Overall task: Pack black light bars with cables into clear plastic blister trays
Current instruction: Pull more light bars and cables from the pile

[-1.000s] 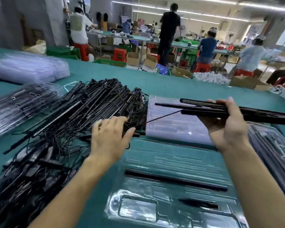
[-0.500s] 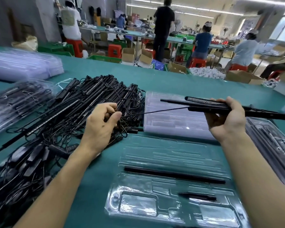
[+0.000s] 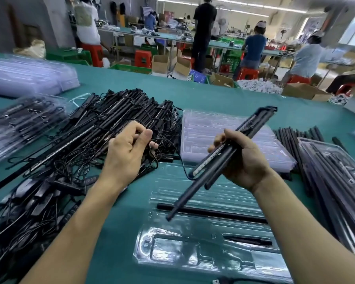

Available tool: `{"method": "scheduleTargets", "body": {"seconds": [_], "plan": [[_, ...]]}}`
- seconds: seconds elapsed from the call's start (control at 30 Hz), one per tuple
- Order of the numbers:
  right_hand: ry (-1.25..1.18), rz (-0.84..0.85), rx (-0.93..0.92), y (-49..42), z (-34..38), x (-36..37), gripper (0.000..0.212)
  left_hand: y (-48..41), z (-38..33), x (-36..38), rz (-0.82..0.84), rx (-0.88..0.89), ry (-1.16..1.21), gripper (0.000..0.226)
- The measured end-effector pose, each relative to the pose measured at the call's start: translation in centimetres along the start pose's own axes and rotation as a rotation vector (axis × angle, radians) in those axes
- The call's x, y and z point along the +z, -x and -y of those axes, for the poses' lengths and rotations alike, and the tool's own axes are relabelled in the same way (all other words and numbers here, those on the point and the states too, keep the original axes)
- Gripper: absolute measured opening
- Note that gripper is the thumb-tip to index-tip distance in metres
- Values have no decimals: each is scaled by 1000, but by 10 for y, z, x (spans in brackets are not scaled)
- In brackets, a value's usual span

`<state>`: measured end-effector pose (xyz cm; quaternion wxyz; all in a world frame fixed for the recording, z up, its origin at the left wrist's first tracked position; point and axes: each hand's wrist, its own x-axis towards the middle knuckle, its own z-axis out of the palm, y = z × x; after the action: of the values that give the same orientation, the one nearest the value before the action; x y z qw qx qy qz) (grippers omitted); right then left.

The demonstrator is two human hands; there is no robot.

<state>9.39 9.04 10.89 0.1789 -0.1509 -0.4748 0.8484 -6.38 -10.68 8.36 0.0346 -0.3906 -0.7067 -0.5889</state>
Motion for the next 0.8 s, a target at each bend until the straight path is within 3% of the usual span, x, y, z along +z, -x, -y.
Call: {"method": "scheduleTargets", "body": {"seconds": [0.1, 0.2, 0.3, 0.47, 0.7, 0.8], "plan": [[-88, 2, -61, -1, 10, 3, 28, -1, 5, -5, 68, 5, -31, 20], [-209, -163, -145, -10, 18, -4, 38, 2, 15, -12, 179, -21, -148, 7], [-339, -300, -256, -15, 19, -14, 44, 7, 21, -16, 196, -105, -300, 37], [-244, -474, -264, -16, 11, -24, 41, 6, 21, -11, 141, -86, -770, 39], [-245, -478, -238, -15, 9, -22, 38, 14, 35, -25, 485, -305, -369, 49], [-231, -456, -235, -18, 5, -20, 28, 22, 43, -34, 483, -362, -142, 62]]}}
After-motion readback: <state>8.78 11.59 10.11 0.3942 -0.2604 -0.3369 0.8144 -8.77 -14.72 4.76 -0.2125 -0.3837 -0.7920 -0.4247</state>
